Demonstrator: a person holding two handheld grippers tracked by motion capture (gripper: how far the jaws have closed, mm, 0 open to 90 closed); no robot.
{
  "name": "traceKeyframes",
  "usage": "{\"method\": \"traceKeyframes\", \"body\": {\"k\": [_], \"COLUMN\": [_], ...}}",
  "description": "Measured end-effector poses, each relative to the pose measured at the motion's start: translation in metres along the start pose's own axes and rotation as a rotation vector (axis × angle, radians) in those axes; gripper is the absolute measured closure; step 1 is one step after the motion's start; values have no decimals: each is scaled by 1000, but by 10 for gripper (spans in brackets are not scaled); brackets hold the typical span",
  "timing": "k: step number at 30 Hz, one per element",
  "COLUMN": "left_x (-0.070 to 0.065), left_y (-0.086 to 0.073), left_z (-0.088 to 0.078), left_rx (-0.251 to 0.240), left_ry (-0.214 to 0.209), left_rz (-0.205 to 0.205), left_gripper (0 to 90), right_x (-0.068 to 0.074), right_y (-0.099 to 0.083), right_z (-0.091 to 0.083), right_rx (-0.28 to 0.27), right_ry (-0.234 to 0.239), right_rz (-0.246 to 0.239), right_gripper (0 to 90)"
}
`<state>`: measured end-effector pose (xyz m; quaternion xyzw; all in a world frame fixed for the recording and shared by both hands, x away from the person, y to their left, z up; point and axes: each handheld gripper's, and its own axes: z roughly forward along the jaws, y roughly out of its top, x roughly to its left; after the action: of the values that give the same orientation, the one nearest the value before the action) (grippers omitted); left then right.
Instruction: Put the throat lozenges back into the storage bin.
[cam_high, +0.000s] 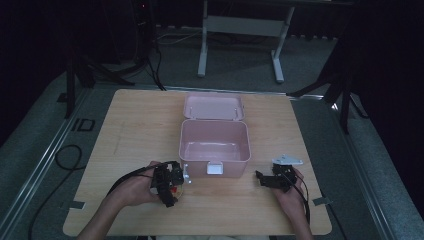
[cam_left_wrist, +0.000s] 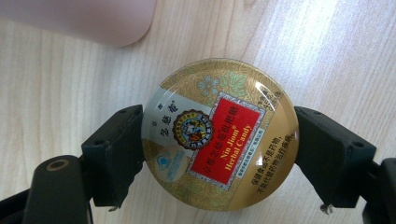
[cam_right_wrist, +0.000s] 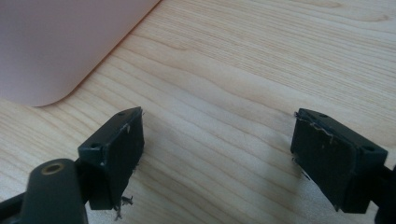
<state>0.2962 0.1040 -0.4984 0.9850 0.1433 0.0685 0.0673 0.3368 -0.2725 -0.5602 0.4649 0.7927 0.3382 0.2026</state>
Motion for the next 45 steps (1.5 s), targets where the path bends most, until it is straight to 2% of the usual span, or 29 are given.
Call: {"method": "traceKeyframes", "body": {"k": [17, 45], "left_x": [9, 24], "left_y": [-3, -6], "left_z": [-13, -46], "left_rx": [6, -3], "left_ry": [10, 39], "left_rz": [-13, -24], "left_gripper": [207, 206], "right_x": [0, 0], "right_y": [0, 0], "right_z": [0, 0], "right_rx": [0, 0], "right_ry": [0, 0], "right_rz": [0, 0], "right_gripper": [170, 170]}}
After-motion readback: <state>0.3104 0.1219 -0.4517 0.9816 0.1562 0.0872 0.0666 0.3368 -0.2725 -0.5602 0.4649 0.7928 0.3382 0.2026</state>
